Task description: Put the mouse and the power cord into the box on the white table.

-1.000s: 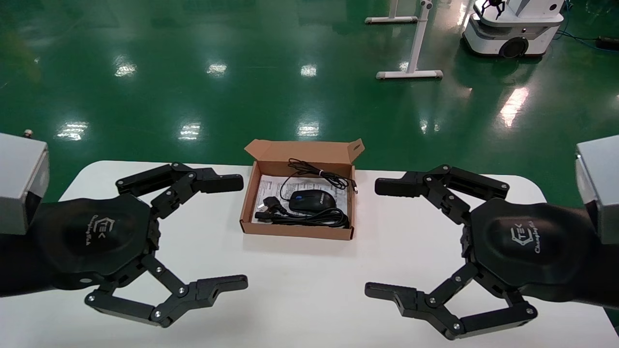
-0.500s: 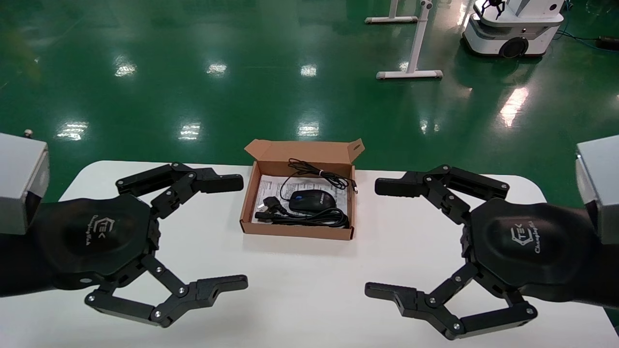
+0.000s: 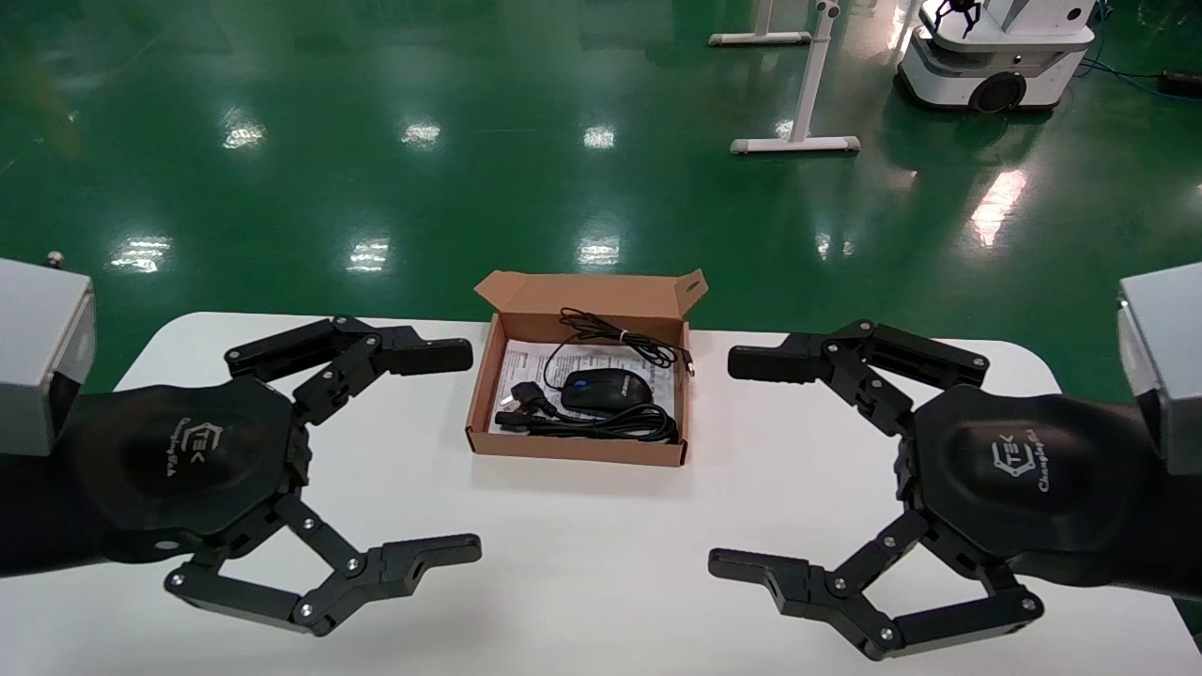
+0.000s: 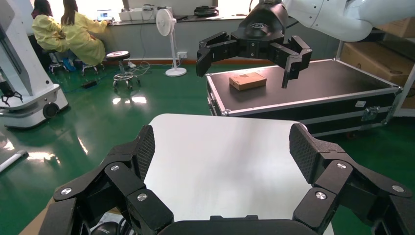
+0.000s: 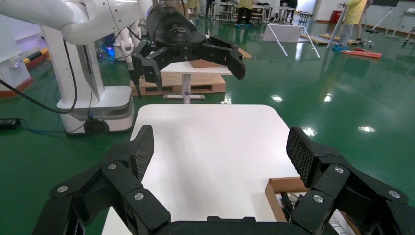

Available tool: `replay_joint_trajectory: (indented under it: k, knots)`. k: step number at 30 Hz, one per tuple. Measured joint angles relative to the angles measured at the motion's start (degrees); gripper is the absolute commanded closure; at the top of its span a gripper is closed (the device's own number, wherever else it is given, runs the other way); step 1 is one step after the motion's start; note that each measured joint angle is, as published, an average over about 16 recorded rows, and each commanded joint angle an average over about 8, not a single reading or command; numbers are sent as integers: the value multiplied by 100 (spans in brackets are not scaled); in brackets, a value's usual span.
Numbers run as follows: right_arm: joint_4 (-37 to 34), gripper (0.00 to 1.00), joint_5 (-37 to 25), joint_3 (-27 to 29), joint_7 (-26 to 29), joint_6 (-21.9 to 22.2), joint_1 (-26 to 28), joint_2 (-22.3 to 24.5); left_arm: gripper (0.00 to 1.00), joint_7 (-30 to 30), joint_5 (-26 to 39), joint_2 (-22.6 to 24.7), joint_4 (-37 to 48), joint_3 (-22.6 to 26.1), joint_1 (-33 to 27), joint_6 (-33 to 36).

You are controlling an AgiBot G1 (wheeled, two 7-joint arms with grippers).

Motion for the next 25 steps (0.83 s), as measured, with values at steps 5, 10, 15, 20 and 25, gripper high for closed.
replay_joint_trajectory:
  k: [5,10,15,20,25]
  knots:
    - [0,0,0,0,0,0,0,0,0,0,0,0,0,0,0,0]
    - [0,0,0,0,0,0,0,0,0,0,0,0,0,0,0,0]
    - [0,0,0,0,0,0,0,0,0,0,0,0,0,0,0,0]
    - [0,0,0,0,0,0,0,0,0,0,0,0,0,0,0,0]
    - [0,0,0,0,0,0,0,0,0,0,0,0,0,0,0,0]
